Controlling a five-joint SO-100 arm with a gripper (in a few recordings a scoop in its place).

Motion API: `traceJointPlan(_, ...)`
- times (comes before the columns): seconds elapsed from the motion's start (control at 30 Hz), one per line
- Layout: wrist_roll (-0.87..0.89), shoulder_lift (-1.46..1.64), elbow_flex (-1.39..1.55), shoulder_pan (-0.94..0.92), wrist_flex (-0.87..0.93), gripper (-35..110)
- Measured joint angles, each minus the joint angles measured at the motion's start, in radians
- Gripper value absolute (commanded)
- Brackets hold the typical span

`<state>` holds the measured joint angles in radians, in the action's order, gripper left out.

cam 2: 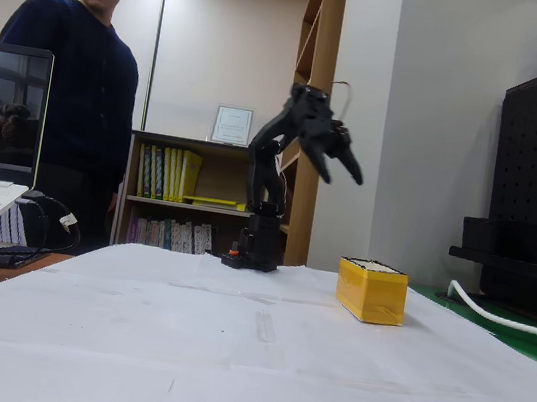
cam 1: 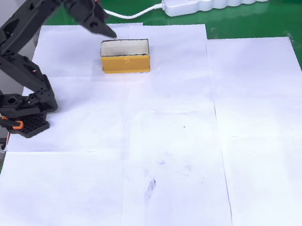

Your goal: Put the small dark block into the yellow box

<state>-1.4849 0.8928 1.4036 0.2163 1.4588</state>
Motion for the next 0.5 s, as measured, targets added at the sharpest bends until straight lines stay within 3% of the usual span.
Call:
traceJointPlan(0.1, -0.055, -0.164, -0.287, -0.103, -0.055, 0)
traceJointPlan(0.27, -0.138, -0.577, -0.784, -0.204, -0.064, 0)
traceJointPlan(0.5, -0.164, -0.95, -1.181, -0.215, -0.069, 0)
